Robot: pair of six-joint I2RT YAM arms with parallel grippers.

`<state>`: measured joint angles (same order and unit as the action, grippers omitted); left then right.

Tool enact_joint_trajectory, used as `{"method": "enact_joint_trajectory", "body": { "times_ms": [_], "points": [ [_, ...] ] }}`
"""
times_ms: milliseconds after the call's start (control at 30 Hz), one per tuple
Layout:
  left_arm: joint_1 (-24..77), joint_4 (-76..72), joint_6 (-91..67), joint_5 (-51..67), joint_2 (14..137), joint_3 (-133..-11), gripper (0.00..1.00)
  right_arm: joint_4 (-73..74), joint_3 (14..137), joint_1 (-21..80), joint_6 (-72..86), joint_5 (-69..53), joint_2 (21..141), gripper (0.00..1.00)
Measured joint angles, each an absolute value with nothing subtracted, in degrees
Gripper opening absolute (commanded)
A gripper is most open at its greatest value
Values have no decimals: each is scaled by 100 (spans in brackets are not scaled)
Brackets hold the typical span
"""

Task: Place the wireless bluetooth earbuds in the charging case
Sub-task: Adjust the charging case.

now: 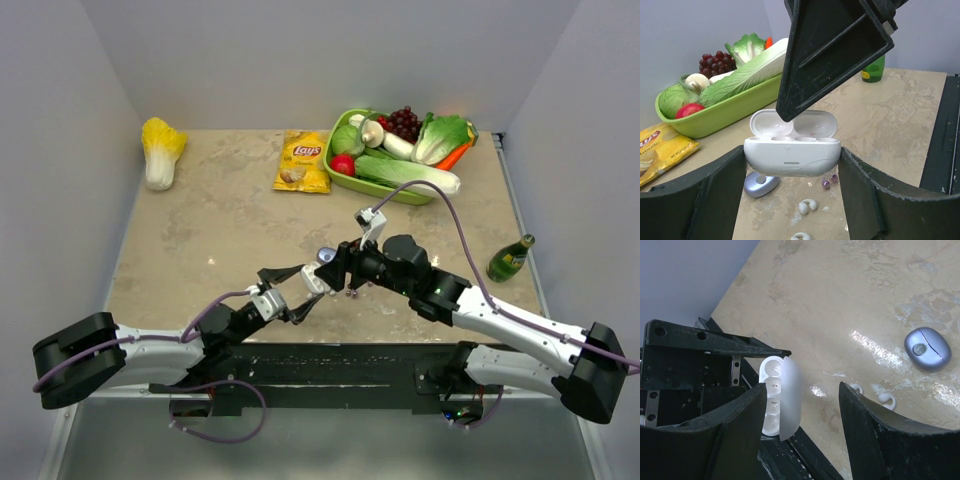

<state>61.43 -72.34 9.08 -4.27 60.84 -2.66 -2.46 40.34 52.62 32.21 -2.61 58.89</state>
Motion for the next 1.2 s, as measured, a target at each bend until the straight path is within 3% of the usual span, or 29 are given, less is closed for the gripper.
{"method": "enact_joint_trajectory", "body": {
  "times_ms": [367, 667, 767, 800, 900, 1033, 1200],
  "points": [
    [6165, -7234, 906, -425, 6075, -266, 0, -423, 3970, 5242, 3306, -285, 6007, 47],
    [6191, -7234, 906, -425, 6130, -266, 0, -482, 3929, 5242, 3323, -438, 6071, 29],
    [6191, -7234, 906, -425, 6165, -266, 0, -482, 3922, 5245, 3321, -478, 6071, 14],
    [6191, -7236, 906, -425, 6173, -266, 0, -473, 3920, 5245, 3315, -480, 6071, 0],
    [6195, -7284, 906, -408, 6178, -266, 0, -386, 3918, 5242, 3293, -462, 6071, 0],
    [6200, -7269, 884, -403, 6204, -266, 20, -292, 3931, 5245, 3188, -403, 6069, 0],
    [6237, -7295, 799, -397, 6204, -281, 55, 95, 4108, 5284, 2899, -351, 5940, 0]
  ]
}}
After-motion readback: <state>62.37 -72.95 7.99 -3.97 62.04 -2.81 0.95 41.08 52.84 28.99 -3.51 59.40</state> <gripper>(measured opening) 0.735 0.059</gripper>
